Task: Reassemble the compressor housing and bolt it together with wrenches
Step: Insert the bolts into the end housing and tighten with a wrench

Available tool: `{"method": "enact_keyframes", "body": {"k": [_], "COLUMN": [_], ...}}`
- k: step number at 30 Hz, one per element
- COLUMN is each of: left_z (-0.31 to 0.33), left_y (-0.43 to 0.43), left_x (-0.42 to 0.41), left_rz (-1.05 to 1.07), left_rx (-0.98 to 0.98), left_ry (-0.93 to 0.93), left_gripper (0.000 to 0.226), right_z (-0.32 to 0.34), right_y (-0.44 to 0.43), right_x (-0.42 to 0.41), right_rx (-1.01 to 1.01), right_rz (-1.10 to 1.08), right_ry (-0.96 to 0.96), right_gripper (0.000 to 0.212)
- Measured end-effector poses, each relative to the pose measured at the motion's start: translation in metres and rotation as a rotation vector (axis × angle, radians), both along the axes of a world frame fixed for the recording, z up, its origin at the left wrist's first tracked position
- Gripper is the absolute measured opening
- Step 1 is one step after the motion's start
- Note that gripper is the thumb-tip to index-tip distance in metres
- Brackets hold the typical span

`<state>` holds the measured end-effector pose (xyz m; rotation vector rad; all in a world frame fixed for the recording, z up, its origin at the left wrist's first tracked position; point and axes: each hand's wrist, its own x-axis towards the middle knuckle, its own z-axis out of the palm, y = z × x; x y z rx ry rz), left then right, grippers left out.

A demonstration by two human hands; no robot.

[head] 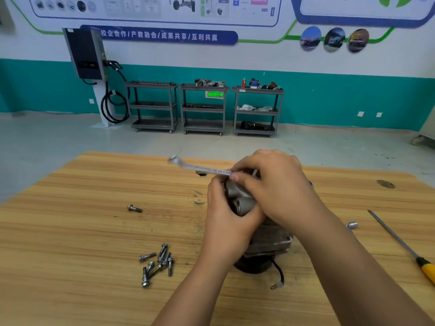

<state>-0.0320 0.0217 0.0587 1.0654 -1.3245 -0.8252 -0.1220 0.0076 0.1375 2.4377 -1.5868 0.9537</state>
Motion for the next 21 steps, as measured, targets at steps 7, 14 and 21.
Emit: {"method": "enact_keyframes", "body": {"k": [7, 14, 21], "left_z": [0.001, -0.003, -0.002], "left_y": [0.002, 0.000, 0.000], "left_x": [0.000, -0.001, -0.002], "left_rz": [-0.025, -0.020, -0.022], "left_rx": [-0.031, -0.038, -0.050], "left_ry": [0.027, 0.049, 0.065], "left_gripper": [0.065, 0.068, 0.068], "right_z": [-0.008, -0.020, -0.025], "right_y": [-0.011, 0.059, 0.098], "right_x": [-0.023, -0.055, -0.039], "right_rx": [-0.033, -0.023, -0.268], "right_rz": [-0.353, -0.348, -0.052], "right_ry": [0.025, 0.122, 0.013], "right_gripper": [0.036, 0.034, 0.033]}}
